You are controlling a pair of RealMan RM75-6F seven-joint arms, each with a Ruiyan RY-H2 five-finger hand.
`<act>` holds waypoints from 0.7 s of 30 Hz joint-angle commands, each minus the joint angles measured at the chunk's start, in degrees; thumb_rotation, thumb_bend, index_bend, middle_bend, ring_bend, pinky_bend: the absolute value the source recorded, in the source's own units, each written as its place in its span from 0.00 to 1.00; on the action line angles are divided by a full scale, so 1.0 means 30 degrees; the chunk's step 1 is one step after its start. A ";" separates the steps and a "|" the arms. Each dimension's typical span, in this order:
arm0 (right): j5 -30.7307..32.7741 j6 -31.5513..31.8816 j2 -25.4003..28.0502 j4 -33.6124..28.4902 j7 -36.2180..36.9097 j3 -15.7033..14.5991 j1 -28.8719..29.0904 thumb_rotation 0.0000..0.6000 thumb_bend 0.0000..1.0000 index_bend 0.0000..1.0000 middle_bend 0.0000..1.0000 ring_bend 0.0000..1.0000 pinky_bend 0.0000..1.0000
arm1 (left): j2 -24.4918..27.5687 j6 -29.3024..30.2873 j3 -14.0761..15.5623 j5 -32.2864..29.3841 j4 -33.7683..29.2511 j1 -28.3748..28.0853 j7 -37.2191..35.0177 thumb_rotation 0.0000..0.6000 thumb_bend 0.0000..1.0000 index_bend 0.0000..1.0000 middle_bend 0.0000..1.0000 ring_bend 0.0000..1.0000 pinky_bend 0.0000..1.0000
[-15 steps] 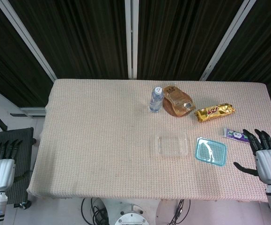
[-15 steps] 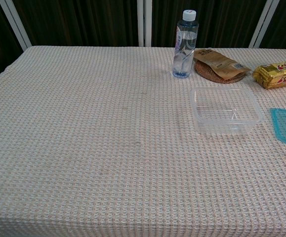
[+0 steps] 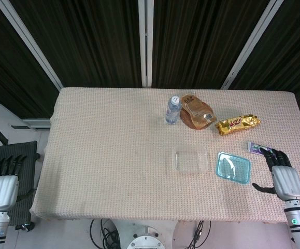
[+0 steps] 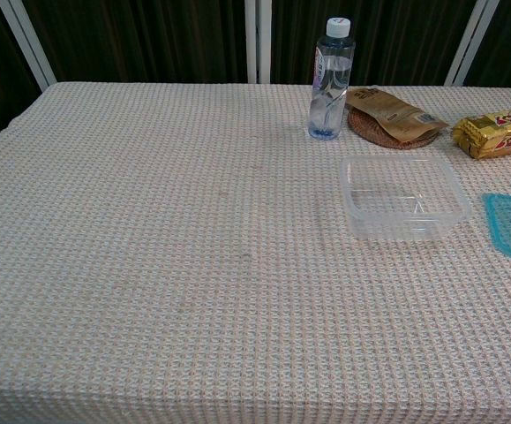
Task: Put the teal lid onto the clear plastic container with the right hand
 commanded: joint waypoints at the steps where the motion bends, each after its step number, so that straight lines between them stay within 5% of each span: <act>1: 0.2591 -0.2923 -0.0748 0.0173 -0.1019 0.0371 0.1410 1.00 0.00 0.00 0.07 0.00 0.00 | 0.0005 -0.0045 0.0042 0.0011 0.0030 0.0014 -0.0141 1.00 0.02 0.09 0.07 0.01 0.02; 11: 0.4869 -0.6200 -0.2474 0.1874 -0.2304 0.0838 0.3531 1.00 0.00 0.00 0.07 0.00 0.00 | -0.0048 -0.0244 0.0066 -0.0127 0.0091 -0.0009 -0.0101 1.00 0.02 0.09 0.07 0.01 0.02; 21: 0.5646 -0.7025 -0.3001 0.2422 -0.3045 0.0641 0.4299 1.00 0.00 0.00 0.11 0.00 0.00 | -0.0039 -0.0343 0.0080 -0.0204 0.0130 -0.0012 -0.0116 1.00 0.02 0.09 0.07 0.01 0.02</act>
